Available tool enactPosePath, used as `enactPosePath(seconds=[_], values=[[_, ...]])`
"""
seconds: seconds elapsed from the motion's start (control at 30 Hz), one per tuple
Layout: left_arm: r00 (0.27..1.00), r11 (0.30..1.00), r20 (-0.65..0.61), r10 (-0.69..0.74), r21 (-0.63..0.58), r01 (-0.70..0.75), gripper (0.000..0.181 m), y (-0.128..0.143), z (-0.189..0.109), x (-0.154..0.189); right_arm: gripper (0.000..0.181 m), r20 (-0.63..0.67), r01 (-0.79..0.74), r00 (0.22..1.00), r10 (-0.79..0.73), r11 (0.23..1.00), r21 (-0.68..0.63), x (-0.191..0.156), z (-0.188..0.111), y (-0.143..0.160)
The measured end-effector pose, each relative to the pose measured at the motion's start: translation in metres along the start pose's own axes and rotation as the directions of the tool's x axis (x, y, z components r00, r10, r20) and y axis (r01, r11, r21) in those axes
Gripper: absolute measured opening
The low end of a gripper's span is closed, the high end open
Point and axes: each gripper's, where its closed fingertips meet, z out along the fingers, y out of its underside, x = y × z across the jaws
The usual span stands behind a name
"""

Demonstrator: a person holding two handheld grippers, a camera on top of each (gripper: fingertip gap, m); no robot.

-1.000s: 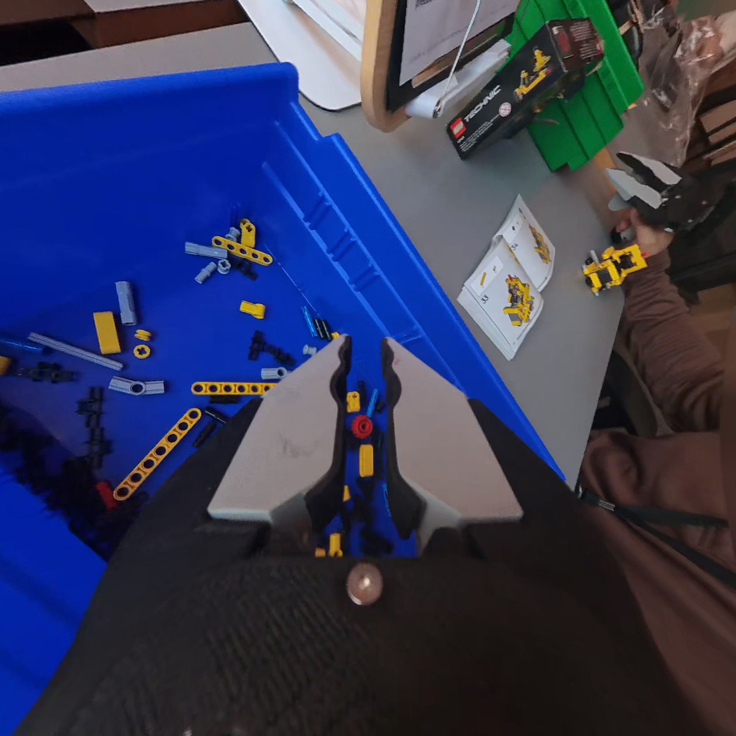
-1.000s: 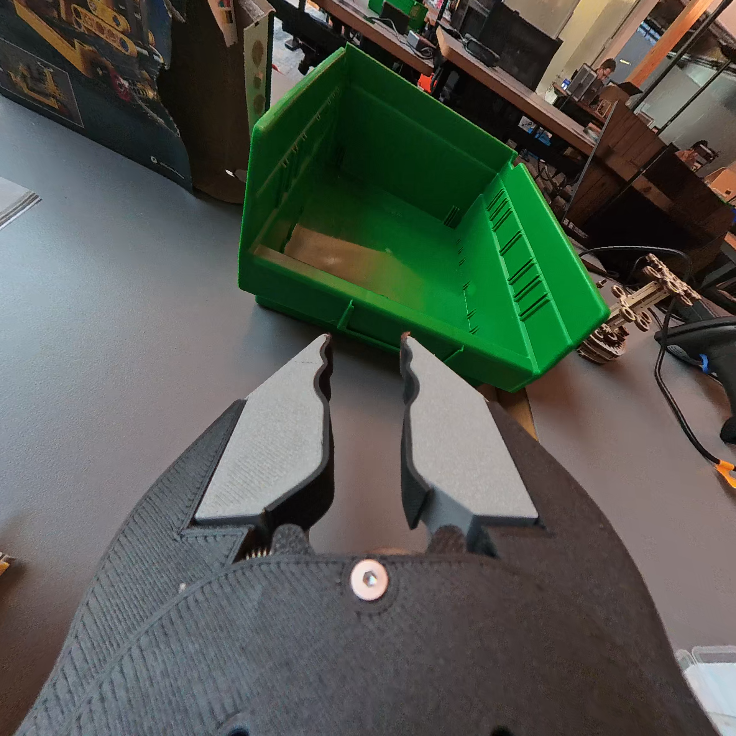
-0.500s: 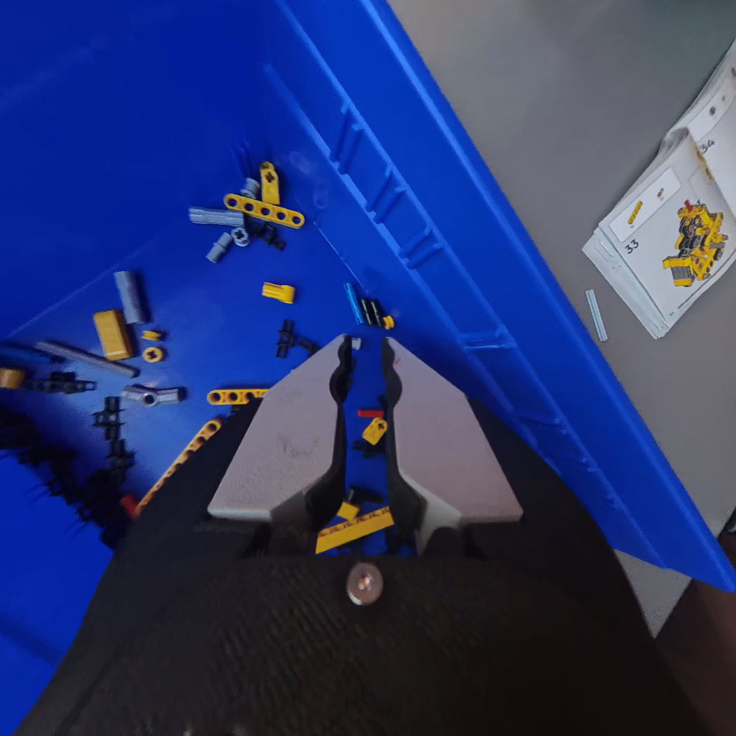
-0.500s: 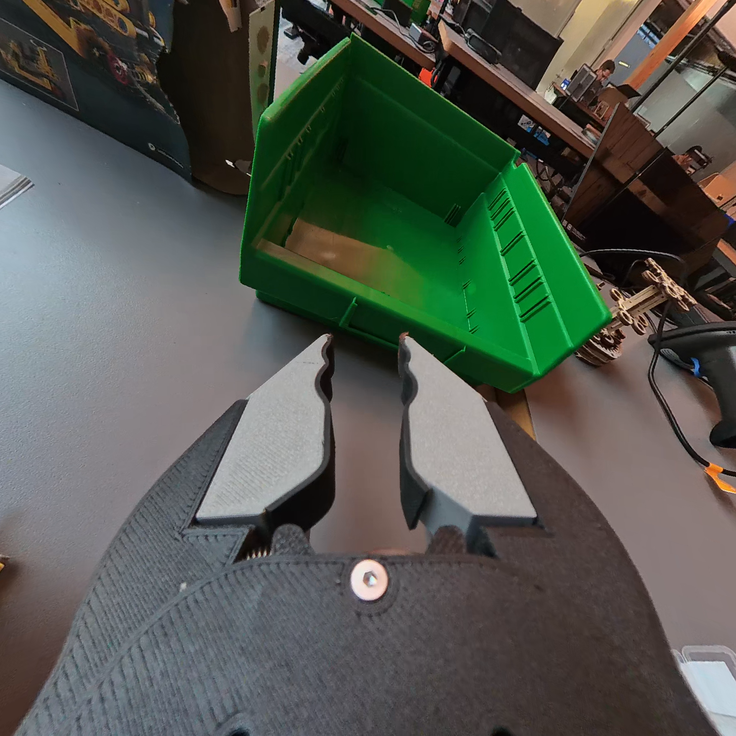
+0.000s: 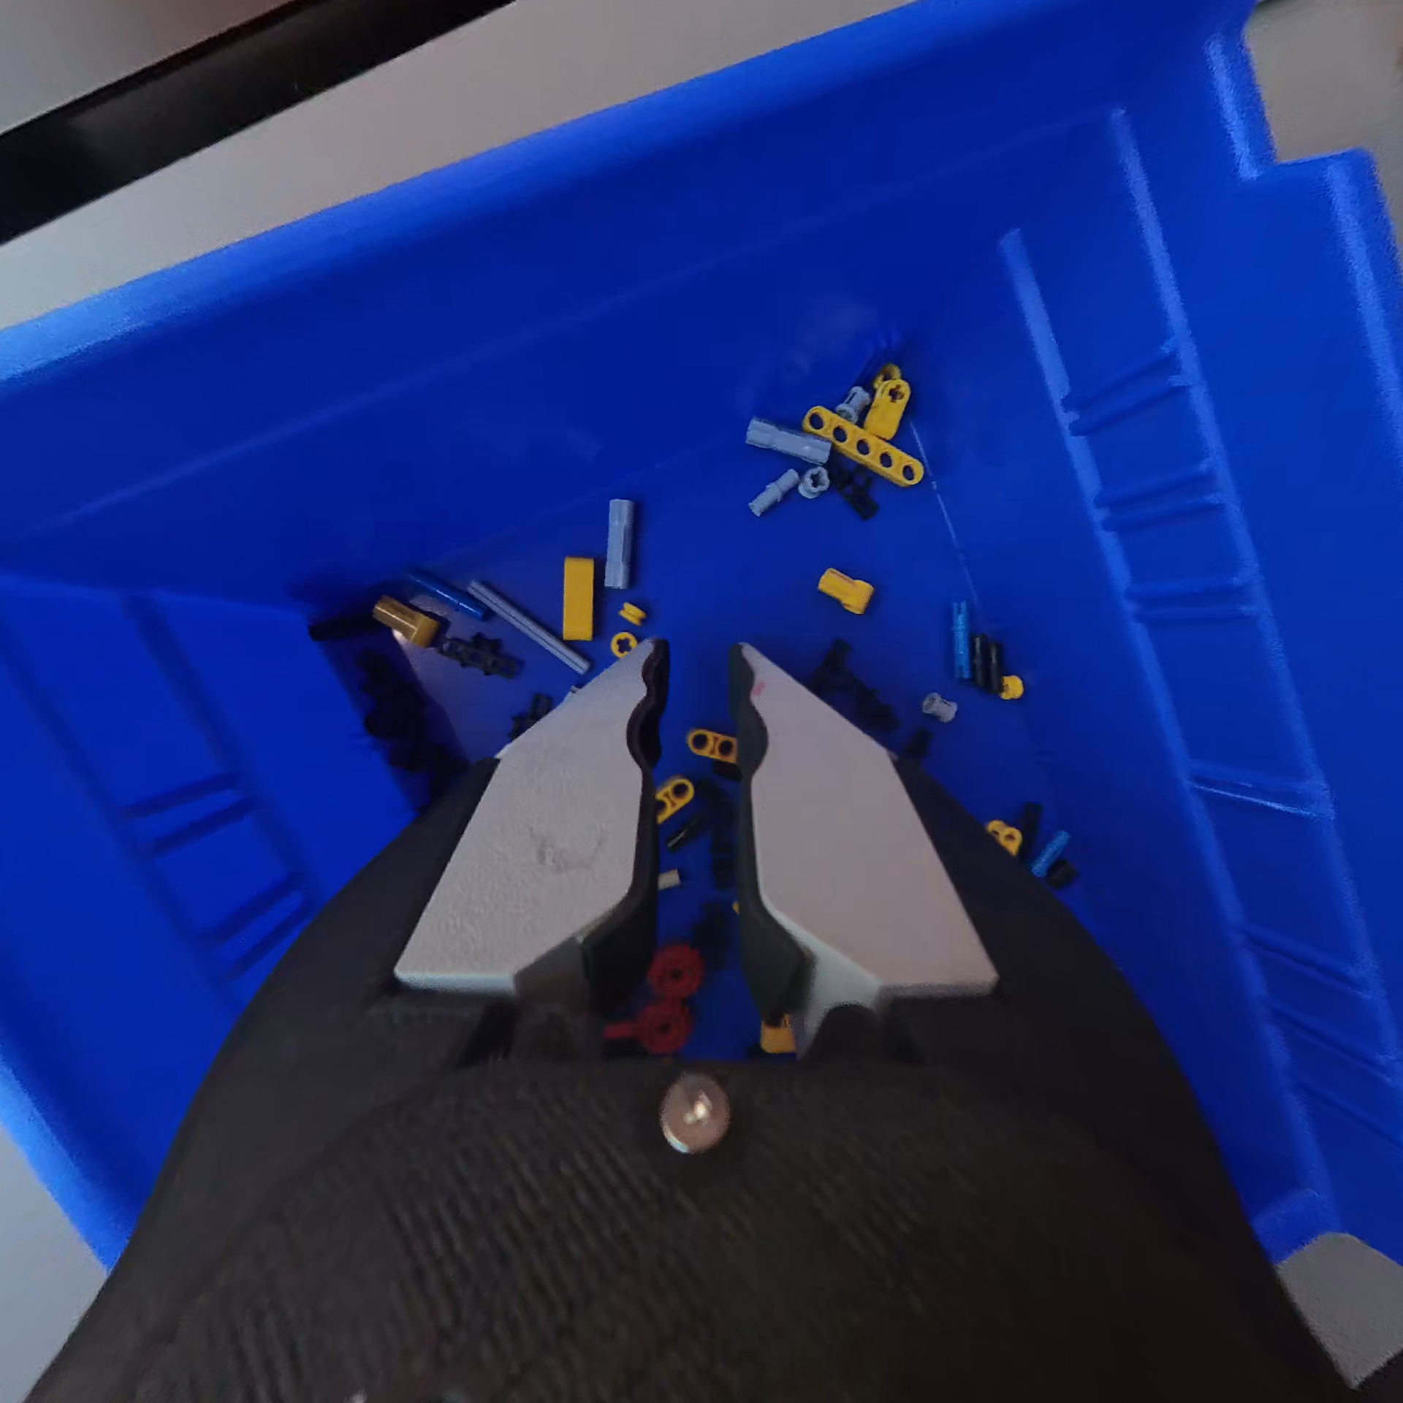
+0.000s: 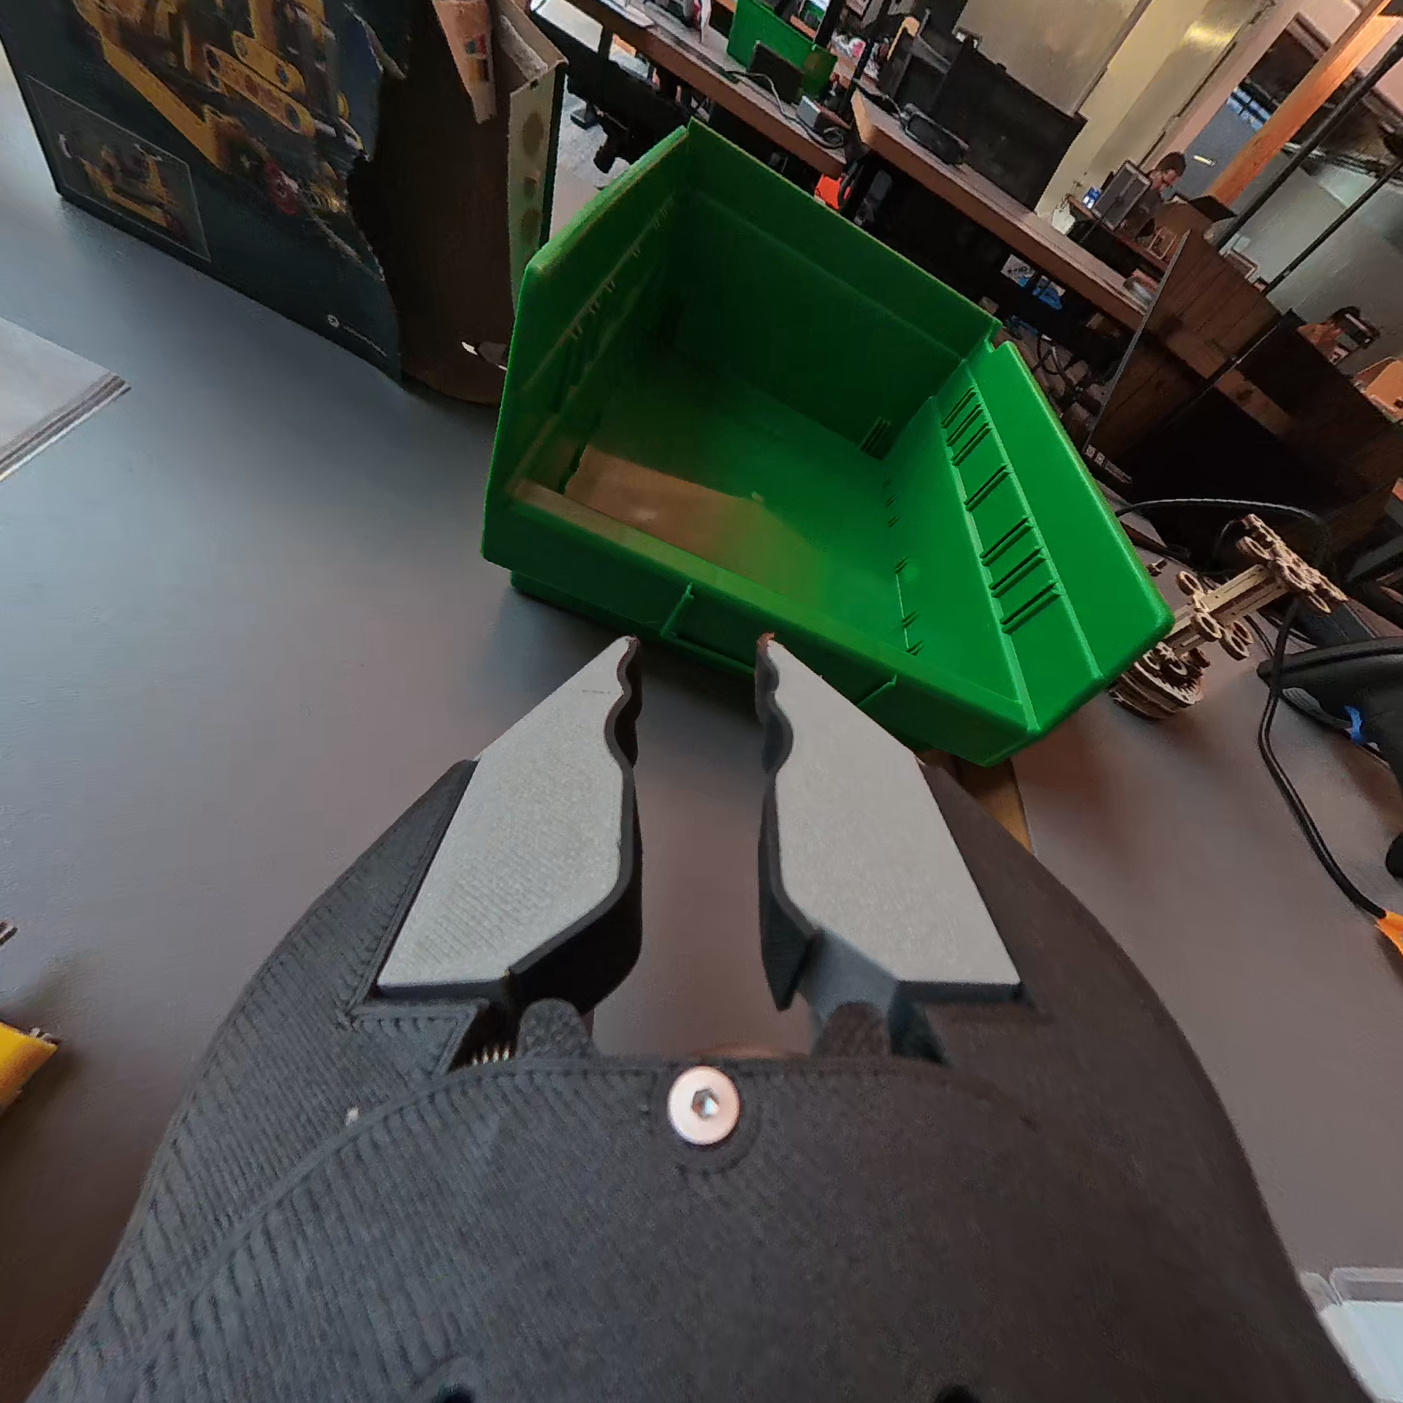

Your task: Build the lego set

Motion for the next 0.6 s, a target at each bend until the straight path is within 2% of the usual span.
enactPosePath(seconds=[0.2,0.6], values=[[0.999,0.995,0.006,-0.044,-0.094,0.045,0.010,0.005,0.012,-0.015,0.026,0.016,-0.027,1.000,0.026,0.999,0.040,0.000,-0.004,-0.005],[0.999,0.993,0.043,-0.012,-0.118,0.017,0.008,0.009,0.016,-0.019,0.026,0.035,-0.063,0.998,0.060,0.995,0.072,0.001,-0.007,-0.009]])
